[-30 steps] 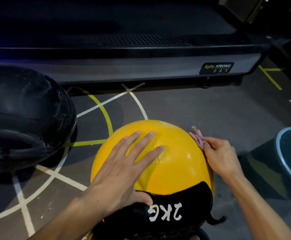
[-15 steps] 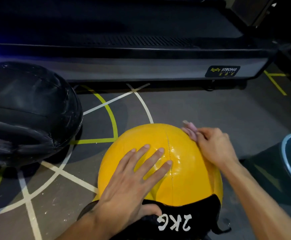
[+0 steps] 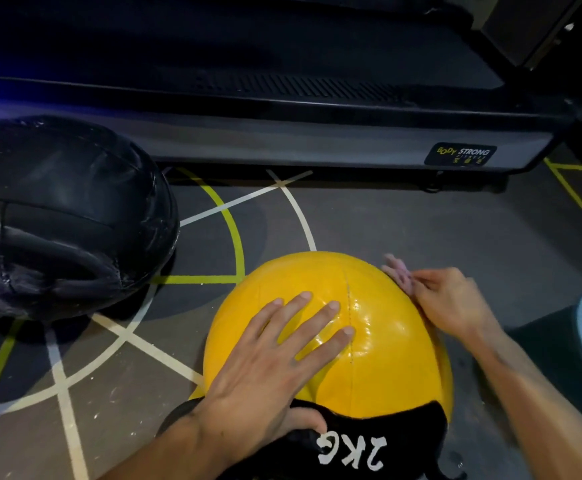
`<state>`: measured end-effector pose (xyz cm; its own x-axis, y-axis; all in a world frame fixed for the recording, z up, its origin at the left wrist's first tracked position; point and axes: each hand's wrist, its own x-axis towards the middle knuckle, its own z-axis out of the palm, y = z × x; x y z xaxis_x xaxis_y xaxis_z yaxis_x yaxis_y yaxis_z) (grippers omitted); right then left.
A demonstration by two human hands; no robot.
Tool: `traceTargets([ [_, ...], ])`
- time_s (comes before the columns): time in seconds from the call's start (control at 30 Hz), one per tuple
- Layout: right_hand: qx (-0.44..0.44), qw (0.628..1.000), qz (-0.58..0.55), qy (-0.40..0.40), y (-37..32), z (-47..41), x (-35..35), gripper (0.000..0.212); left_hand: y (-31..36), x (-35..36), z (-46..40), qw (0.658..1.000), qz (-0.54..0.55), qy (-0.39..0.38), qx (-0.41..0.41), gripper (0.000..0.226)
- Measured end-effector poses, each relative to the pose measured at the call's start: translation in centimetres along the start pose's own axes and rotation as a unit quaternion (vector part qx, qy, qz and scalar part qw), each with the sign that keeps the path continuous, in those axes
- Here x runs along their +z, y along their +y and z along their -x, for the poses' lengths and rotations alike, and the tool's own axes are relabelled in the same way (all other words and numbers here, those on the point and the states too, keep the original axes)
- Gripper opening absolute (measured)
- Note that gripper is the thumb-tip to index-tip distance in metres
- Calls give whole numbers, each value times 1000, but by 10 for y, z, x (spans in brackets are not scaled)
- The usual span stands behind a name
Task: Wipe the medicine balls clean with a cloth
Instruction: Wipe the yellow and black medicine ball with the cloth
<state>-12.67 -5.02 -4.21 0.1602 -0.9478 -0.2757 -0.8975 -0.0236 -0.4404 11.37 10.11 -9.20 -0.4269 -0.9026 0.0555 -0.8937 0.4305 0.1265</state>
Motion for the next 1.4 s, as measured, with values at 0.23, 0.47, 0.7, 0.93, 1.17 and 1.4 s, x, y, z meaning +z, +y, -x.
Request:
traceTargets([
  [0.23, -133, 991, 5, 26, -80, -14, 18, 22, 8, -6, -11, 1000, -9, -15, 9, 111],
  [0.47, -166, 986, 24, 18, -87, -17, 22, 23, 3, -8, -12, 1000, -17, -15, 17, 112],
  [0.7, -15, 998, 44, 32, -29, -21, 1, 25, 2, -2, -6, 997, 66, 4, -34, 119],
  [0.93, -109, 992, 58, 21, -85, -24, 20, 22, 2, 1, -4, 998, 41, 4, -42, 117],
  [1.17, -135, 973, 174, -71, -112, -40, 13, 27, 5, 8, 0, 998, 49, 22, -44, 115],
  [1.4, -196, 947, 202, -154, -162, -31, 40, 27, 6, 6, -5, 998, 46, 19, -48, 114],
])
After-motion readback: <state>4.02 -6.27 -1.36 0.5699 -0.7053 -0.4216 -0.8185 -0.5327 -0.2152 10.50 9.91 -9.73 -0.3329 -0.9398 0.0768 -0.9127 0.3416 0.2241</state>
